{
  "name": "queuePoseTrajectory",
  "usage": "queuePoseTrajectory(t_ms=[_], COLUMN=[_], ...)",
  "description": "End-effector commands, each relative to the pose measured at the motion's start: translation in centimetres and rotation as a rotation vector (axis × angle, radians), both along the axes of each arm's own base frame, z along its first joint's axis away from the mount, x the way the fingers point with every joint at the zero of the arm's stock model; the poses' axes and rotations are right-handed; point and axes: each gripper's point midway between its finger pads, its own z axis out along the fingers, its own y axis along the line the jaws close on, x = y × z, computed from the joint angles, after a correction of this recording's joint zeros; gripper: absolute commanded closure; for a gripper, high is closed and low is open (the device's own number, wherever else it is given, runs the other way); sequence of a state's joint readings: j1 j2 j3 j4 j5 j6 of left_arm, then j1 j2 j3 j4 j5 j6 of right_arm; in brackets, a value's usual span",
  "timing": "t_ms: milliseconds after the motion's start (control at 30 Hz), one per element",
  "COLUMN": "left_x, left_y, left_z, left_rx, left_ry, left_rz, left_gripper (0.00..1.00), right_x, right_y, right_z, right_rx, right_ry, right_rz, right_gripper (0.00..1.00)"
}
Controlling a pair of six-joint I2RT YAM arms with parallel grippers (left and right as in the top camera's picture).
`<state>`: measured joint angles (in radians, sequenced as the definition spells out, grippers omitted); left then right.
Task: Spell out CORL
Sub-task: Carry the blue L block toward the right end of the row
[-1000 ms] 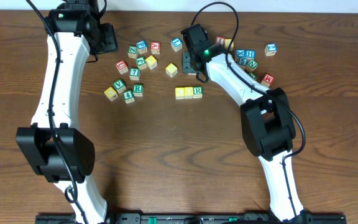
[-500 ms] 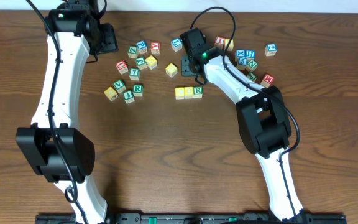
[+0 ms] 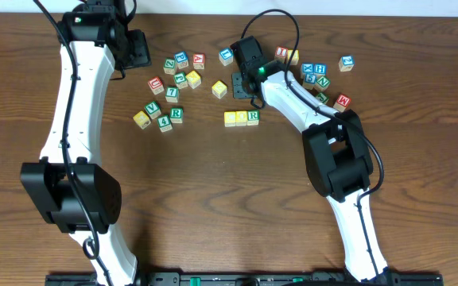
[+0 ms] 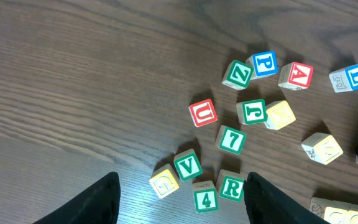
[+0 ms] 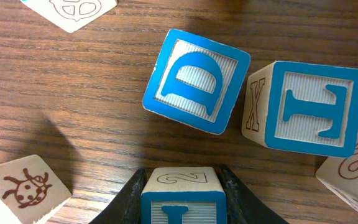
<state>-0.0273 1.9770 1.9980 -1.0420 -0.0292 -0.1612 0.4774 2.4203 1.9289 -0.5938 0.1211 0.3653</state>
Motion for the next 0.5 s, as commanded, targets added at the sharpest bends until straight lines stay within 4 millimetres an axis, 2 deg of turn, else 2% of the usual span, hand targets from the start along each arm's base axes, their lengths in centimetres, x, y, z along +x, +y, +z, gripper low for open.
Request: queuePoseTrajectory(t_ms=[0, 233, 467], left_x=[0.1, 0.1, 0.1], left_y=[0.3, 0.3, 0.3], left_z=[0.3, 0.3, 0.3], left_rx=[0.001, 0.001, 0.0], left_ry=[-0.008, -0.008, -0.008], left_rz=[0.021, 0.021, 0.021], left_gripper=[0.37, 0.36, 0.37], right_x=[0.4, 0.4, -1.3], right_y=[0.4, -0.3, -1.8], right_z=[3.4, 6.3, 13.0], right_rx=[0.011, 0.016, 0.025], right_ry=[-0.058, -0.083, -0.118], right_rz=[0.025, 0.028, 0.026], right_gripper=[0.72, 0.74, 0.73])
